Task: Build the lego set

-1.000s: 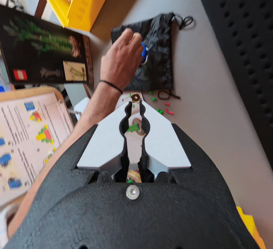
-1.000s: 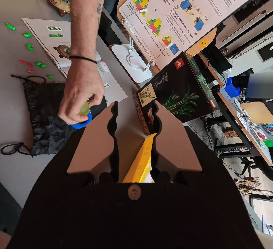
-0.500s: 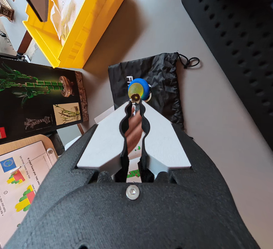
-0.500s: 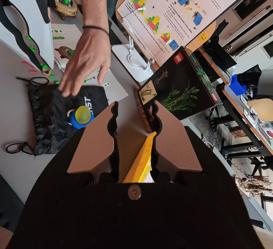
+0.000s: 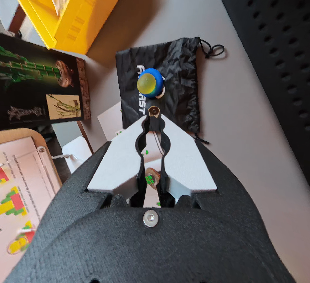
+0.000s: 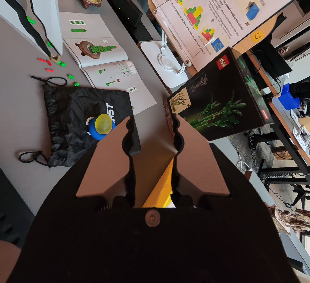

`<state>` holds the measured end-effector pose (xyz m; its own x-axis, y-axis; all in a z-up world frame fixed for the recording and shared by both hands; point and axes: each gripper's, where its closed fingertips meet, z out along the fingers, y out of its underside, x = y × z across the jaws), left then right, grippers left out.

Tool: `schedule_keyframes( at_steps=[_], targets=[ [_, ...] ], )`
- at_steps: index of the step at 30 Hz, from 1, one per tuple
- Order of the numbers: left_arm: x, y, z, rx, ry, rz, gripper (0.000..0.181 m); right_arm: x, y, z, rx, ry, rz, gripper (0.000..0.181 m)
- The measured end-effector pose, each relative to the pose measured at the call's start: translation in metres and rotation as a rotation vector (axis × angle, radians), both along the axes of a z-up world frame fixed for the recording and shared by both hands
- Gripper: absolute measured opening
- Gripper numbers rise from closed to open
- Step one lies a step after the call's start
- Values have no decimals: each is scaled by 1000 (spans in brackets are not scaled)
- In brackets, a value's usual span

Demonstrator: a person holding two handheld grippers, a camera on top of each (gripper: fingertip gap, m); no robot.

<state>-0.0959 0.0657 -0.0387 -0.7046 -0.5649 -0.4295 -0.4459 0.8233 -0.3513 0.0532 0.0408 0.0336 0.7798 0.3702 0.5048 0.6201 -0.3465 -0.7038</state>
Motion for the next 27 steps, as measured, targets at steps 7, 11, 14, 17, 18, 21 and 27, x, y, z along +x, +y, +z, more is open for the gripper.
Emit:
schedule_keyframes(
  at_steps=[7, 11, 14, 17, 18, 21, 27],
  targets=[
    [-66, 29, -62, -43, 85, 145, 8, -18, 12, -11, -56, -31, 46, 45],
    [-100, 42, -95, -78, 134, 229, 8, -28, 17, -17, -80, -45, 70, 45],
    [-119, 53, -115, -77, 162, 288, 8, -36, 22, -25, -118, -55, 86, 46],
    [-137, 61, -135, -55, 198, 326, 8, -44, 28, -36, -164, -69, 100, 46],
    [-142, 64, -139, -45, 206, 336, 8, -47, 30, -38, -172, -70, 106, 46],
    [-153, 70, -148, -41, 220, 362, 8, -54, 36, -41, -185, -67, 120, 46],
    [-173, 80, -160, -20, 267, 393, 8, -56, 41, -48, -207, -73, 118, 47]
  ],
)
